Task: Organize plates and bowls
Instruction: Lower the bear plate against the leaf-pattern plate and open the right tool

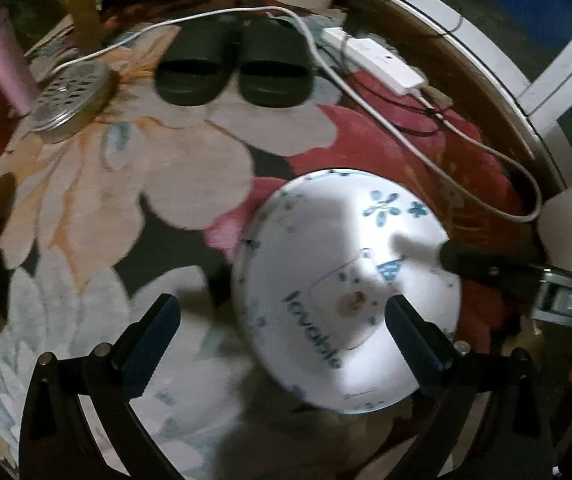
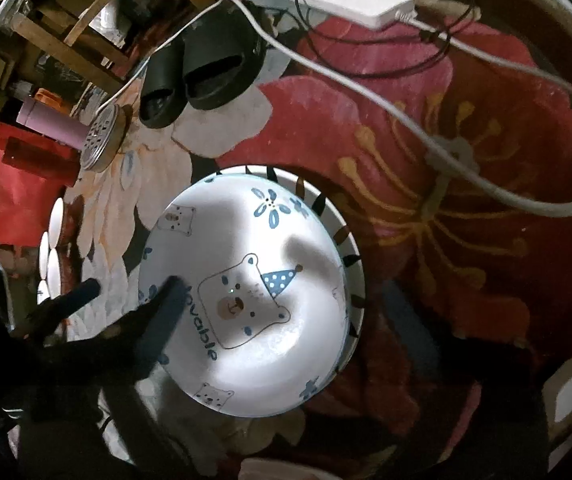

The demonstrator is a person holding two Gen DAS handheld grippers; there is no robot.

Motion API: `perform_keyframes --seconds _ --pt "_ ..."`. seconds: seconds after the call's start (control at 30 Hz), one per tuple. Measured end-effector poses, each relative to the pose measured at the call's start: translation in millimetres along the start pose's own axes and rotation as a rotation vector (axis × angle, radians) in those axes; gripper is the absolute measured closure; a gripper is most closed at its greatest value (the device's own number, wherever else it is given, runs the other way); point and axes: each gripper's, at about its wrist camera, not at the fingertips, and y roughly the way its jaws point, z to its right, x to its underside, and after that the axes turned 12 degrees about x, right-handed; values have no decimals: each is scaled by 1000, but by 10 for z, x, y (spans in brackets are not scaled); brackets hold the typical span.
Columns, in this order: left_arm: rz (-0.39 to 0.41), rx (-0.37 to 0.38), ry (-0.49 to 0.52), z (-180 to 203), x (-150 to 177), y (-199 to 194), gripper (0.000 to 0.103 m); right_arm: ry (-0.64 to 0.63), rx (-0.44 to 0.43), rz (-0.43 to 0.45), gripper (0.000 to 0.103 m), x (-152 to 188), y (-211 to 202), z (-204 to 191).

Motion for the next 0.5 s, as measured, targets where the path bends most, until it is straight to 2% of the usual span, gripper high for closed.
perform_keyframes --seconds 0.17,0.5 --pt "7 -42 -26 -178 74 -106 1 12 32 -20 0 21 30 -51" --pt "13 -87 -79 -515 217 -324 1 -2 51 -7 0 61 -16 -255"
